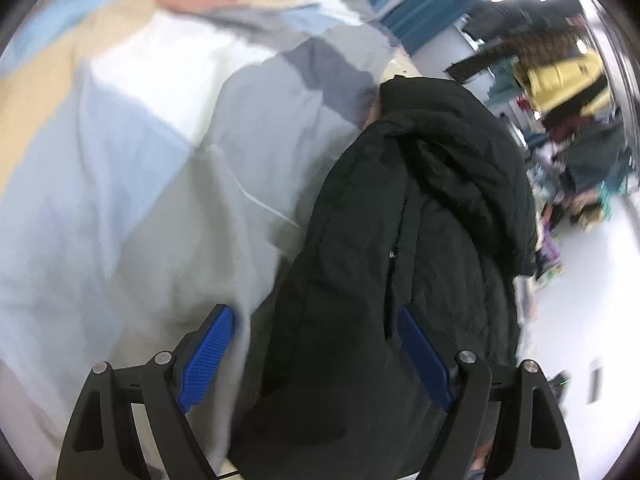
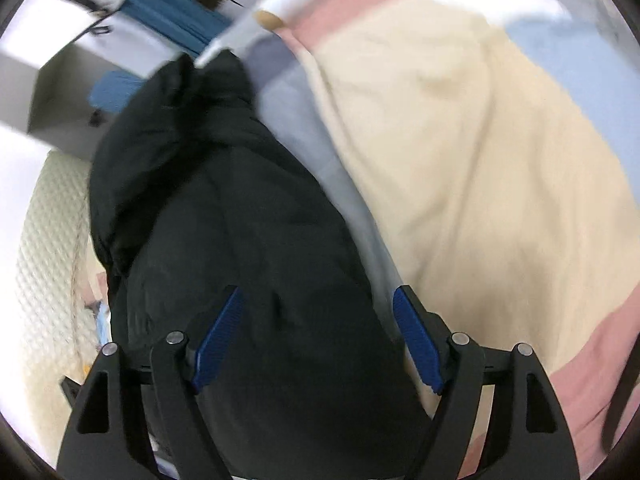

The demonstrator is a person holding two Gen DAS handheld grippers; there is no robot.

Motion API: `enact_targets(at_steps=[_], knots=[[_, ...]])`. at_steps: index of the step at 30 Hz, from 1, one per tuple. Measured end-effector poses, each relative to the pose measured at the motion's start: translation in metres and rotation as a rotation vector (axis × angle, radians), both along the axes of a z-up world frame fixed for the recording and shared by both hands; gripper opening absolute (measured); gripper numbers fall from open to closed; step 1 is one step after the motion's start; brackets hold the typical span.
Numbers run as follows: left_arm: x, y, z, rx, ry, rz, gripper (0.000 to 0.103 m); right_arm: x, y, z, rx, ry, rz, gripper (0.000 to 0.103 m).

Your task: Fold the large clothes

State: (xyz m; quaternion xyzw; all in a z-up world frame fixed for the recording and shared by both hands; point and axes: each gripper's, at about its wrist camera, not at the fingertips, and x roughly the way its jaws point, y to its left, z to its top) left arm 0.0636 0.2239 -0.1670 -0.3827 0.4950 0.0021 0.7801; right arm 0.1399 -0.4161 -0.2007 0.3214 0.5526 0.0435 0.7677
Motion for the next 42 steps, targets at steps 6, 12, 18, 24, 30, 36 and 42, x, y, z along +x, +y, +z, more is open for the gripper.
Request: enact_targets(at_steps=[6, 12, 18, 24, 30, 36, 42], knots=[[0.005, -0.010, -0.015, -0.087, 0.014, -0.030, 0.084, 0.004, 0.024, -0.022, 0.100, 0.056, 0.097, 0.085], [0.003, -0.022, -0.002, -0.153, -0.092, -0.084, 0.084, -0.011, 0.048, 0.040, 0.198, -0.243, 0.232, 0.090], [-0.007, -0.023, 0.018, -0.144, -0.172, -0.098, 0.084, -0.009, 0.066, 0.044, 0.235, -0.293, 0.307, 0.091], [-0.015, -0.042, 0.040, -0.069, -0.234, -0.199, 0.084, 0.001, 0.057, 0.027, 0.156, -0.155, 0.259, 0.092], [-0.004, -0.055, 0.033, 0.011, -0.184, -0.248, 0.084, 0.003, 0.049, 0.011, 0.123, -0.085, 0.237, 0.092], [0.009, -0.024, -0.015, 0.012, 0.050, -0.076, 0.084, -0.003, 0.042, 0.004, 0.068, -0.024, 0.229, 0.092], [0.013, -0.032, -0.021, -0.019, 0.067, -0.117, 0.084, 0.001, 0.034, -0.023, 0.028, 0.113, 0.190, 0.092]])
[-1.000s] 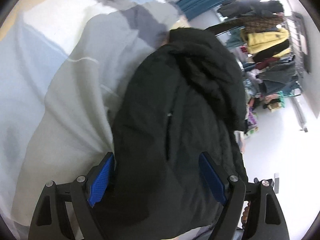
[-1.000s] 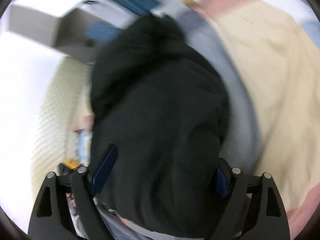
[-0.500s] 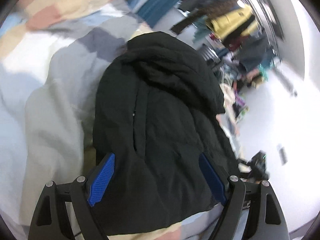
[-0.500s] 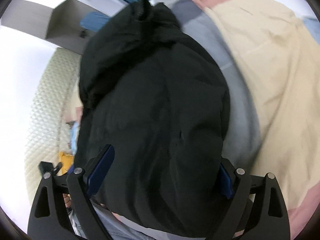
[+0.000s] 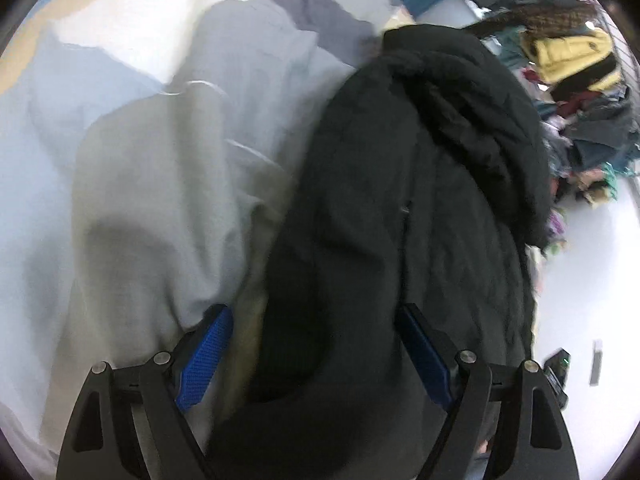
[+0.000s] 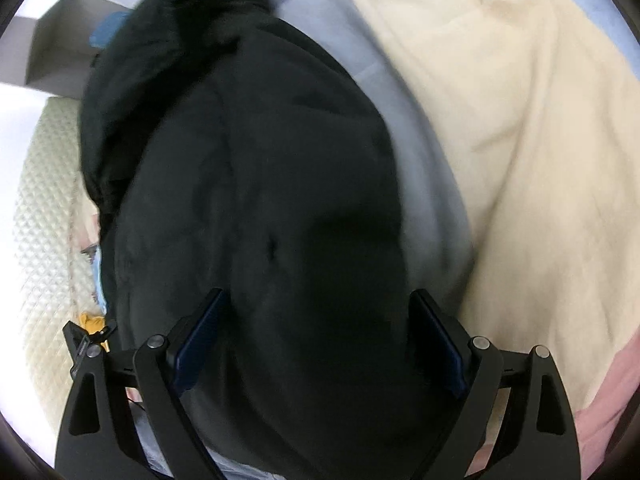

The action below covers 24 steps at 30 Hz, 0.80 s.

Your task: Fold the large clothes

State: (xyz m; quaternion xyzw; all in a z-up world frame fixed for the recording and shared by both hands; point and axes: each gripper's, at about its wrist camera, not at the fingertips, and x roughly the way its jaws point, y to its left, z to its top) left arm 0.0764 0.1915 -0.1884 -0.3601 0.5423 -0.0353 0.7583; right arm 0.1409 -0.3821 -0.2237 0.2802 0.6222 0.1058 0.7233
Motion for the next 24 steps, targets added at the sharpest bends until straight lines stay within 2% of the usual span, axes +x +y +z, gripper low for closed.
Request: enact_targets(at_steps=[3, 7, 8, 10, 12, 14, 17, 19, 22, 24], knots=[[-0.005, -0.016, 0.016, -0.100, -0.106, -0.102, 0.084, 0.000, 0.003, 0.003, 0.052, -0.021, 0.022, 0.092], [-0.021, -0.031, 0.051, -0.156, -0.289, -0.193, 0.084, -0.004, 0.015, 0.031, 0.179, -0.156, 0.100, 0.092], [-0.021, -0.032, 0.055, -0.161, -0.308, -0.204, 0.084, -0.005, 0.017, 0.036, 0.196, -0.181, 0.117, 0.092], [-0.020, -0.031, 0.051, -0.149, -0.286, -0.183, 0.084, -0.008, 0.020, 0.048, 0.229, -0.237, 0.148, 0.092], [-0.017, -0.024, 0.034, -0.141, -0.201, -0.139, 0.084, -0.008, 0.019, 0.047, 0.207, -0.234, 0.144, 0.092], [-0.012, -0.018, 0.013, -0.104, -0.093, -0.085, 0.084, -0.005, 0.012, 0.033, 0.153, -0.170, 0.117, 0.092], [-0.009, -0.017, -0.002, -0.095, -0.028, -0.043, 0.084, -0.002, -0.001, 0.008, 0.083, -0.054, 0.070, 0.091], [-0.010, -0.016, -0.003, -0.116, -0.031, -0.043, 0.082, -0.002, -0.007, 0.000, 0.091, -0.024, 0.050, 0.086], [-0.014, -0.023, 0.003, -0.152, -0.073, -0.090, 0.058, -0.002, -0.009, -0.002, 0.112, -0.018, 0.043, 0.079], [-0.012, -0.033, 0.008, -0.160, -0.118, -0.126, 0.052, -0.004, -0.002, 0.004, 0.130, -0.049, 0.063, 0.072]])
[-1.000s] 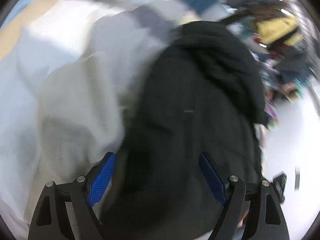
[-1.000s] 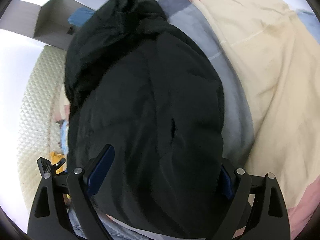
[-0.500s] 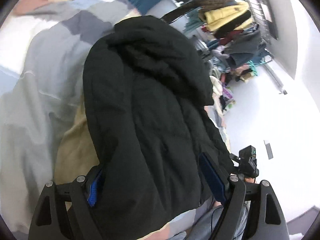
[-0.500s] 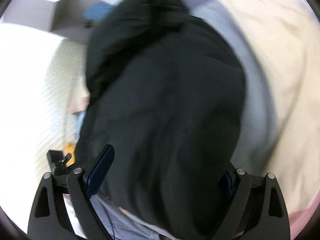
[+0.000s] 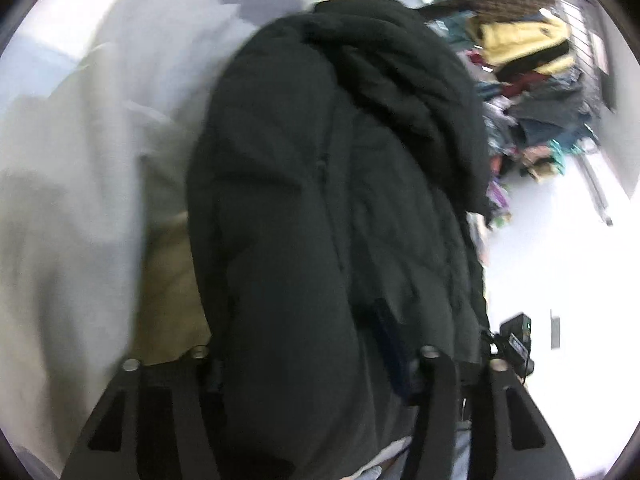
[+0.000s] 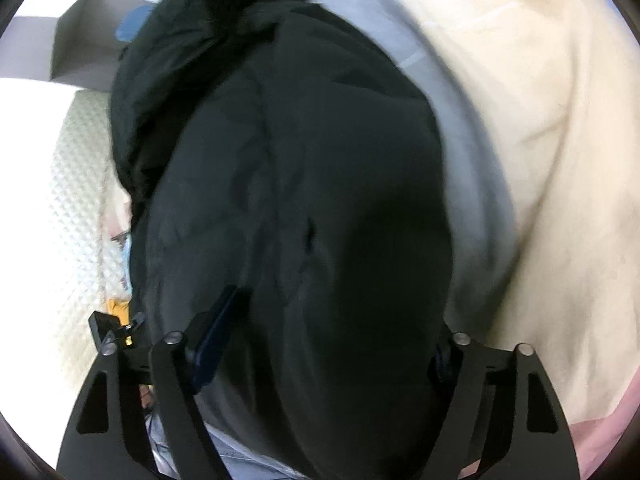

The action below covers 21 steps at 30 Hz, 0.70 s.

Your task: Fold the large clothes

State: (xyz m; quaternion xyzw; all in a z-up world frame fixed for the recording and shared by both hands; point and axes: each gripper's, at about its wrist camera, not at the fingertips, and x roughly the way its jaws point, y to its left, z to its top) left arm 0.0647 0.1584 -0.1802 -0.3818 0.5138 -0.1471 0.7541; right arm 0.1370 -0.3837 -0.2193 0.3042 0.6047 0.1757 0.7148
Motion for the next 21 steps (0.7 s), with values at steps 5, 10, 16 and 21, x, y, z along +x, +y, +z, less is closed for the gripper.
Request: enact_targets(at_steps=[5, 10, 16, 21], knots=[[-0.003, 0.003, 0.017, -0.003, -0.091, 0.023, 0.016, -0.006, 0.007, 0.033, 0.004, -0.112, 0.009, 0.034], [-0.019, 0.006, 0.029, 0.020, -0.148, 0.077, 0.008, -0.014, -0.004, 0.043, 0.055, -0.168, -0.053, 0.016], [-0.038, 0.021, 0.061, -0.070, -0.233, 0.090, 0.006, -0.028, -0.008, 0.085, 0.111, -0.304, -0.072, 0.008], [-0.070, 0.028, 0.102, -0.122, -0.322, 0.094, 0.006, -0.062, -0.024, 0.128, 0.166, -0.421, -0.080, 0.007]])
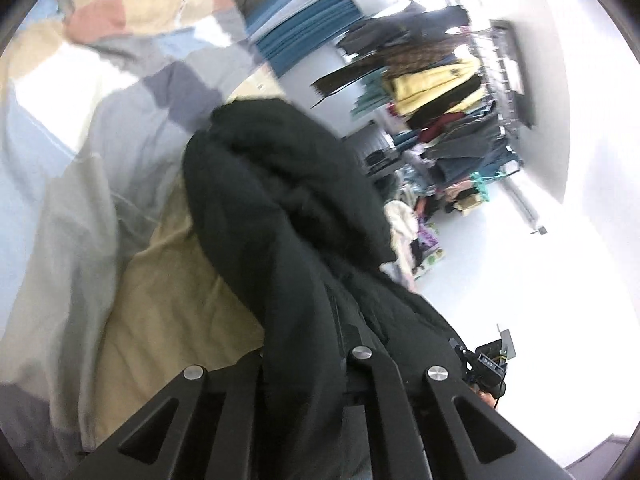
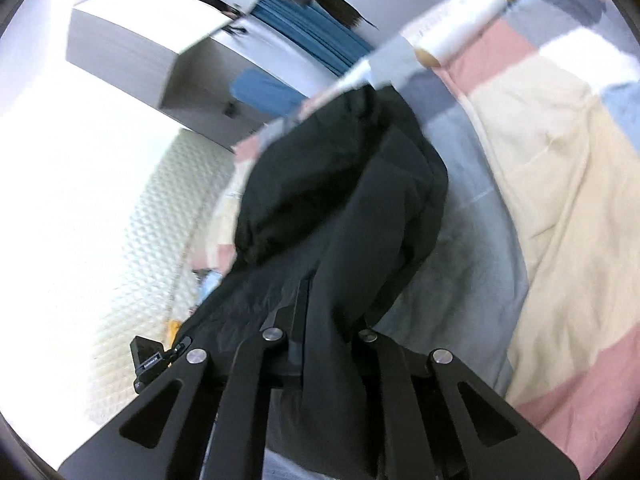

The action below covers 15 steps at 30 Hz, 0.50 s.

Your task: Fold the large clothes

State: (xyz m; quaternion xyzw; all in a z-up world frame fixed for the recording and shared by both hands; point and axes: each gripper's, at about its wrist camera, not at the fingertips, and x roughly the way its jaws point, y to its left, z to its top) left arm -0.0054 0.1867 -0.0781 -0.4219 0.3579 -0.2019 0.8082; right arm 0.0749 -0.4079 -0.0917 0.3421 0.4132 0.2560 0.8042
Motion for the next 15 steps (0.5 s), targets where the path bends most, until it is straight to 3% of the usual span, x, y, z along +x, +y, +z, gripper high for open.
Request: enact_targets(at_steps=[6, 15], knots=[[-0.047, 0.013, 0.046, -0.027, -0.091, 0.005, 0.005, -0.044, -0.020, 0.041, 0.043, -0.096, 0.006, 0.007], [-0.117, 0.021, 0.105, 0.038, -0.142, 0.017, 0.005, -0.123, -0.029, 0.079, 0.079, -0.137, 0.019, 0.008]])
